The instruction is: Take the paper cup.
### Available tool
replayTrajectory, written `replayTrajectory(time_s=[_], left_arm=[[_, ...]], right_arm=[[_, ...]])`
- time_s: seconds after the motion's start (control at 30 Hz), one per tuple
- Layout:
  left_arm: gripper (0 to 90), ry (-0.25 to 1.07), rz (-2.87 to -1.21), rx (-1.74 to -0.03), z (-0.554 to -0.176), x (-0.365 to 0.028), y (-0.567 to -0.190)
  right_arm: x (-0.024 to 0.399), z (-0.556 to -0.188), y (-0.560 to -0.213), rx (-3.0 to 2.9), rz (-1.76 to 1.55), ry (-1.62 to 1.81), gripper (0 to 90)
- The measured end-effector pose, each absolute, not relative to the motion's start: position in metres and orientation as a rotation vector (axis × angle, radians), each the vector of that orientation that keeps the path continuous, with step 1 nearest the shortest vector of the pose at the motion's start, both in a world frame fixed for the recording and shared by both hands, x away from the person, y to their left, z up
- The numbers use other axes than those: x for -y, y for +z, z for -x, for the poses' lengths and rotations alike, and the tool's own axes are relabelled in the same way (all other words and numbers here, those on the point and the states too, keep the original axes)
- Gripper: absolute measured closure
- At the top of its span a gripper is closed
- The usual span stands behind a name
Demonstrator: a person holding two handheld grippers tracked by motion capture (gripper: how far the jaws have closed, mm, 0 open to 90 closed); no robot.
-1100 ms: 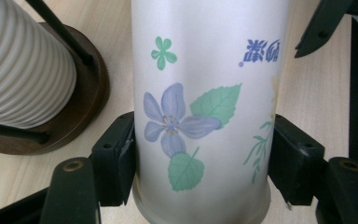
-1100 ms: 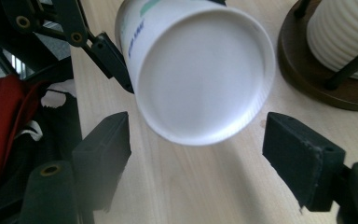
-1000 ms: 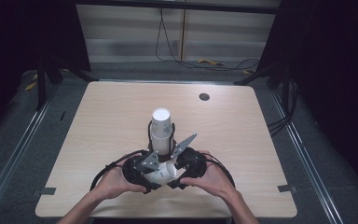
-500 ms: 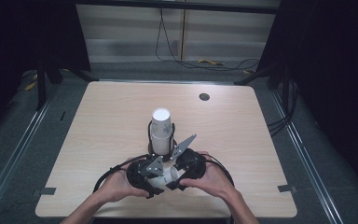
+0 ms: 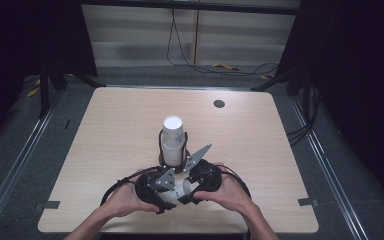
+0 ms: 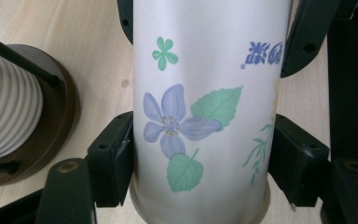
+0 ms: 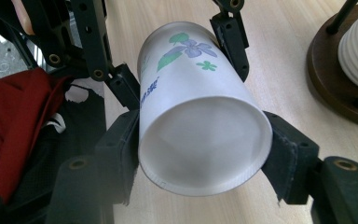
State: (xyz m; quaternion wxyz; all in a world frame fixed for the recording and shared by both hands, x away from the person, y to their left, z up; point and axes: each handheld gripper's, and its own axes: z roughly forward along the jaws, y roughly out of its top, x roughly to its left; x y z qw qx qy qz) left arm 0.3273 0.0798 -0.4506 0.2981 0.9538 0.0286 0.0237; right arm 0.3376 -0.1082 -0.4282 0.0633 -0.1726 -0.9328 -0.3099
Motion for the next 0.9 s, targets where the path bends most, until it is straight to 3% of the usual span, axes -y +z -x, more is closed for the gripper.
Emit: replayTrajectory(time_s=[0.3, 0.9], left_arm=[[22.0, 0.037, -2.451, -0.101, -0.33, -0.085, -0.45], [17.3, 0.052, -2.297, -0.237, -0.338, -0.102, -0.437]], right_arm=[[0.11, -0.338, -0.426, 2.819, 0.531, -0.959, 36.2], [0.123, -0.339, -0.419, 2.824, 0.604, -1.013, 36.5]])
